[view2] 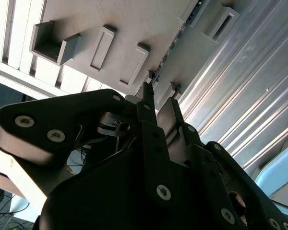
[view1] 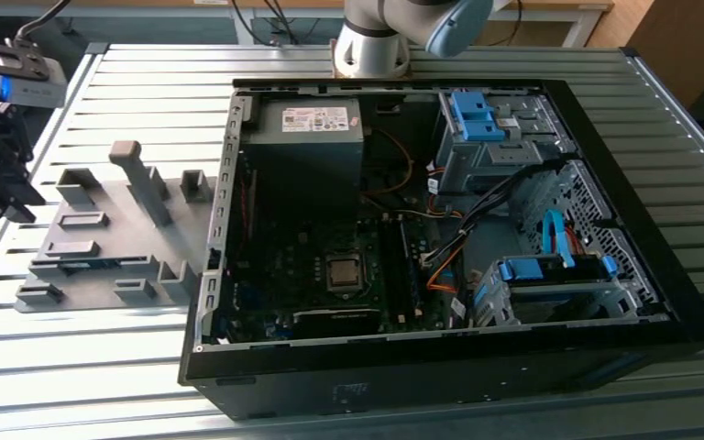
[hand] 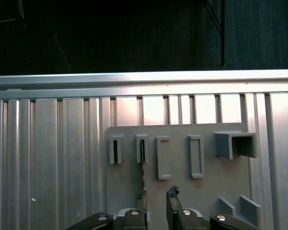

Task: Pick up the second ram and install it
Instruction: 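Pick up the second ram and move it above second insertion slot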

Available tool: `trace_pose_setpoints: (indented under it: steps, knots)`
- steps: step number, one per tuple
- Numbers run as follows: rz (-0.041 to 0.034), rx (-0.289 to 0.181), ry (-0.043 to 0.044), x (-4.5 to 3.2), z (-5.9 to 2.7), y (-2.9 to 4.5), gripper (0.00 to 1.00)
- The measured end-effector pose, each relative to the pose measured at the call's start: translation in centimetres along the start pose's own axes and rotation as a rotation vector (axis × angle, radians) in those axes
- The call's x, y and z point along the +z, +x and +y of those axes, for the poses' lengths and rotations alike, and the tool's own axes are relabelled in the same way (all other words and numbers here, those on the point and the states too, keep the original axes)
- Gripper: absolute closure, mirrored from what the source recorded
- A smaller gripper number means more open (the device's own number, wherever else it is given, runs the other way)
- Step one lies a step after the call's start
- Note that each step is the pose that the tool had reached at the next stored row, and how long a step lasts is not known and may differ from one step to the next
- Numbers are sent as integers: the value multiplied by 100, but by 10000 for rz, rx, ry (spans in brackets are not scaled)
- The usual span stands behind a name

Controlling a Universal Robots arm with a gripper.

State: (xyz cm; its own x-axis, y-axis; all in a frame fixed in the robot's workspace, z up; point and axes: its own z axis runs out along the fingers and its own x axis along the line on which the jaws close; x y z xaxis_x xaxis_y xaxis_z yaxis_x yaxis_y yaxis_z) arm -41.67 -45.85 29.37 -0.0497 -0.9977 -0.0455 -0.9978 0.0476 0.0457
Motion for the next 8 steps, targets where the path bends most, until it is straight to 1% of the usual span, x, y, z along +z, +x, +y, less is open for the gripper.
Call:
trace_pose_setpoints:
  steps: [8]
  knots:
    - [0, 0, 1, 34, -3, 31, 70]
